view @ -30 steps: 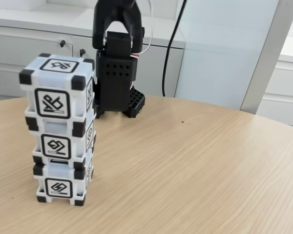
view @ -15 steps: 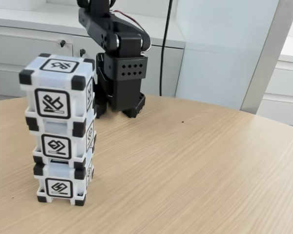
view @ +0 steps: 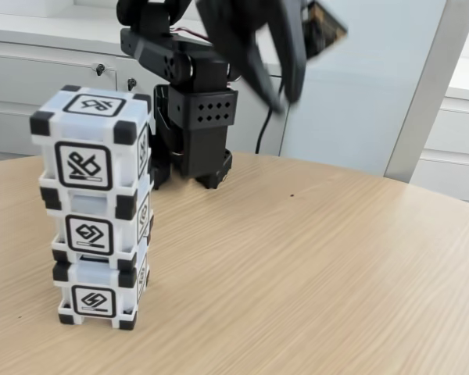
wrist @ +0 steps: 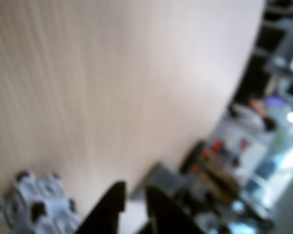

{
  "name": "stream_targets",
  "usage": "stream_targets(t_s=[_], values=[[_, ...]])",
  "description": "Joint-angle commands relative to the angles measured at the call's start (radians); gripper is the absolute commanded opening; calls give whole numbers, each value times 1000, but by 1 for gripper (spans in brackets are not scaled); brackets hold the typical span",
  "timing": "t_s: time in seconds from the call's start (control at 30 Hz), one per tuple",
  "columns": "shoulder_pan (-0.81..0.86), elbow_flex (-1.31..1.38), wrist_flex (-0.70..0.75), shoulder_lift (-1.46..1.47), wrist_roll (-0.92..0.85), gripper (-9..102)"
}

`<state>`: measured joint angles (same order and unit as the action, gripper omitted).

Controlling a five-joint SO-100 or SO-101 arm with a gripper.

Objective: Stack cubes from left to right.

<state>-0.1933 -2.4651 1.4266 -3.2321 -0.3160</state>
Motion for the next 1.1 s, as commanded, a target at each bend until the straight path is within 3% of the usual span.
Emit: stream_targets(t_s=[0.0,0.23,0.53,1.07], values=[[0,-173,-89,-6,31,0],[0,-390,-213,-6,101,0],[58,-394,-215,-9,202,0],[120,-393,-216,-9,179,0]])
